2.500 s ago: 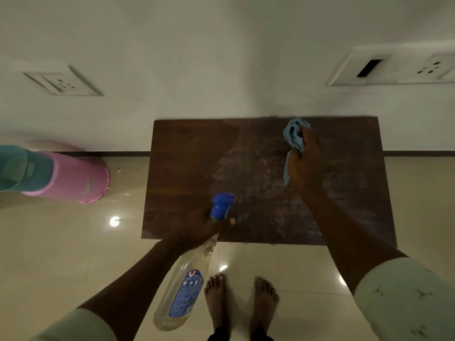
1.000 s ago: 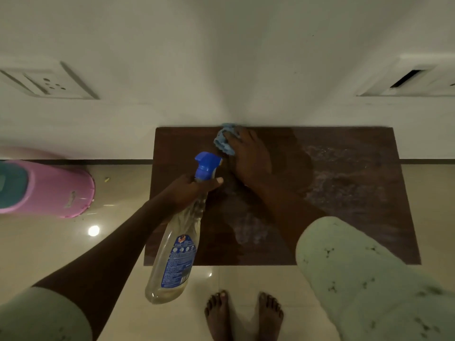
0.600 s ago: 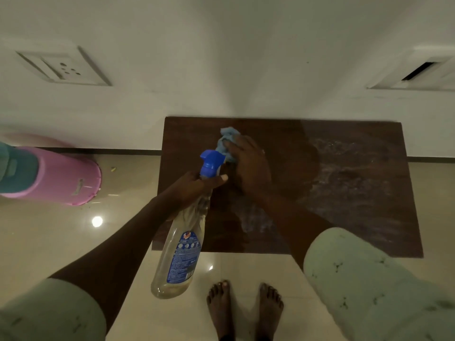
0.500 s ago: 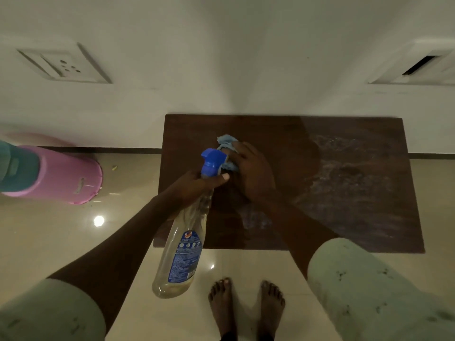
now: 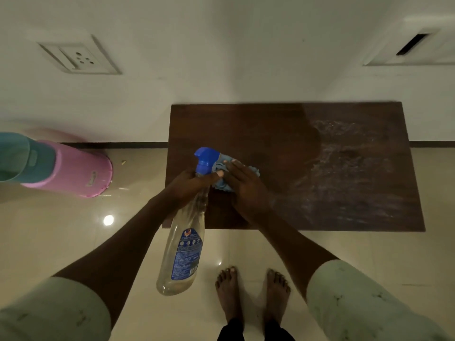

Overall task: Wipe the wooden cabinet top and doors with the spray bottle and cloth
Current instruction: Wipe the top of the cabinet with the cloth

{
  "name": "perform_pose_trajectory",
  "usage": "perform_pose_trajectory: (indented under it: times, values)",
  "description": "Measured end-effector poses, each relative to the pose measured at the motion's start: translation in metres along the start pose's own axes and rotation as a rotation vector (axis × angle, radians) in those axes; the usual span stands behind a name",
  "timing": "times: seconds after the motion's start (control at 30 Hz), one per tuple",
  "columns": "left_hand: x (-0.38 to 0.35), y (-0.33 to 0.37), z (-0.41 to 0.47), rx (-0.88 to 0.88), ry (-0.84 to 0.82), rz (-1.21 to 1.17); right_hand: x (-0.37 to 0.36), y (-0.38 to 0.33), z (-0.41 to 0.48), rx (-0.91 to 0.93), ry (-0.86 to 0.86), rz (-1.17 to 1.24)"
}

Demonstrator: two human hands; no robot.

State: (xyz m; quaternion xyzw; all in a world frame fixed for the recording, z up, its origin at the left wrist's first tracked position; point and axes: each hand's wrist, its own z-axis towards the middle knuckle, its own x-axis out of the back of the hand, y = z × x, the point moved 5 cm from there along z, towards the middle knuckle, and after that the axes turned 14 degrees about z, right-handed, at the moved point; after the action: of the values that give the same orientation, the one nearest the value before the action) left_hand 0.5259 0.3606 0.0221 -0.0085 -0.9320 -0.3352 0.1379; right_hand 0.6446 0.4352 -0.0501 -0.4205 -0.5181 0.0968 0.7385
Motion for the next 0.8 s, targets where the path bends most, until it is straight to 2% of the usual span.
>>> perform_pose_trajectory:
  times: [0.07,0.17,0.27,0.37,0.43,0.5,0.6,0.67,0.73,0.8]
  values:
    - [-0.002,-0.006,-0.003,0.026,0.001,0.009,0.025,0.025,-0.008,-0.036,0.061,-0.052]
    - [-0.006,-0.017,-0.007,0.068,0.006,0.006,0.067,0.068,-0.029,-0.233,0.244,-0.114]
    - [-0.013,-0.024,-0.008,0.075,0.014,0.021,0.061,0.054,-0.025,-0.363,0.239,-0.151]
    - [-0.027,-0.025,-0.009,0.036,-0.008,0.007,0.019,0.004,-0.021,-0.24,0.054,-0.059]
    - [-0.035,-0.022,-0.011,0.008,-0.016,-0.008,0.007,-0.012,-0.031,-0.155,-0.009,-0.011]
    - [-0.038,-0.021,-0.012,0.01,-0.026,-0.02,0.022,0.005,-0.047,-0.156,0.025,-0.038]
    - [-0.04,-0.026,-0.013,0.048,-0.035,-0.026,0.059,0.046,-0.086,-0.333,0.223,-0.082]
    - [-0.043,-0.028,-0.015,0.054,-0.012,-0.016,0.065,0.047,-0.104,-0.399,0.308,-0.118]
    - [-0.049,-0.03,-0.015,0.047,-0.012,-0.013,0.048,0.029,-0.107,-0.4,0.323,-0.078]
    - [-0.056,-0.03,-0.016,0.052,-0.035,-0.031,0.022,0.005,-0.106,-0.36,0.261,-0.022]
